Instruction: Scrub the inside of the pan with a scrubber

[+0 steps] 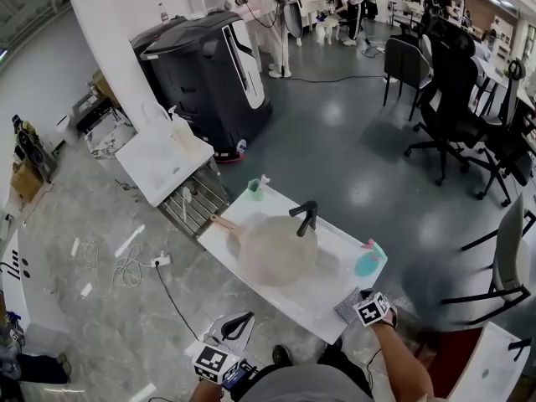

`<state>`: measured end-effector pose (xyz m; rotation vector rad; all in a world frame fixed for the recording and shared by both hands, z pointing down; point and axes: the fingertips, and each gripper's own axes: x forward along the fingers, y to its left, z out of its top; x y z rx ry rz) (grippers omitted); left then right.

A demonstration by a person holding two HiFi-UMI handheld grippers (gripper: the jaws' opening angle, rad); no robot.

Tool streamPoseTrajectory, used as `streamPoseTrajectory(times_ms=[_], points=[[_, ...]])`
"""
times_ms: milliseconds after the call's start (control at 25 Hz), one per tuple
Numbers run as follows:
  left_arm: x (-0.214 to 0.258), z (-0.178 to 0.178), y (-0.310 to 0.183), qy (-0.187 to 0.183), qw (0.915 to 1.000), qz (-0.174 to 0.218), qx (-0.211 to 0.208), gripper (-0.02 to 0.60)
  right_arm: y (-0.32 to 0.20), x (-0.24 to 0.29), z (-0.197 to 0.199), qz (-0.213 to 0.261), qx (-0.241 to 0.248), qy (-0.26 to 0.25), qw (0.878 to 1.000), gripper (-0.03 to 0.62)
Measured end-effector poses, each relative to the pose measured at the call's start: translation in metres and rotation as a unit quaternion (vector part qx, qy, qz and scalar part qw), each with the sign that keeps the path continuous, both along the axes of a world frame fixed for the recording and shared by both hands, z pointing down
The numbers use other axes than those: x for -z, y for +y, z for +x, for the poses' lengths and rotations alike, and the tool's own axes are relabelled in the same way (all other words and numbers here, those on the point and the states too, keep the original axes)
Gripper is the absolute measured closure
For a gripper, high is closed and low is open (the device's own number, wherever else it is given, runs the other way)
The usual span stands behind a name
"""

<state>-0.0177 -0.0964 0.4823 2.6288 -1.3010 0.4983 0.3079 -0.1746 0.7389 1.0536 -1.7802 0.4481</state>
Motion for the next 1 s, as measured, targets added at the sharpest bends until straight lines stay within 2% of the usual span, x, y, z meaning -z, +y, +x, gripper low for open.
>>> streamPoseTrajectory(times_ms=[200, 360, 480, 680, 1000], points=[[0.001, -0.009, 0.005, 0.002, 1.0000, 0.002, 0.007, 0.580, -0.010, 0.052, -0.019, 0.058, 0.001, -0.032, 0.998, 0.592], [0.002, -0.013, 0.008, 0.008, 0.9999, 0.007, 0.010, 0.580, -0.017, 0.117, -0.042, 0.118, -0.012, -0.088, 0.989, 0.592], [0.006, -0.013, 0.008, 0.015, 0.9998, 0.011, 0.009, 0.580, -0.020, 0.174, -0.061, 0.172, -0.011, -0.140, 0.975, 0.592], [0.011, -0.014, 0.011, 0.026, 0.9994, 0.022, 0.007, 0.580, -0.012, 0.260, -0.090, 0.249, -0.003, -0.236, 0.939, 0.593], [0.018, -0.023, 0.009, 0.034, 0.9989, 0.030, 0.013, 0.580, 0.007, 0.328, -0.118, 0.293, 0.028, -0.286, 0.912, 0.594]])
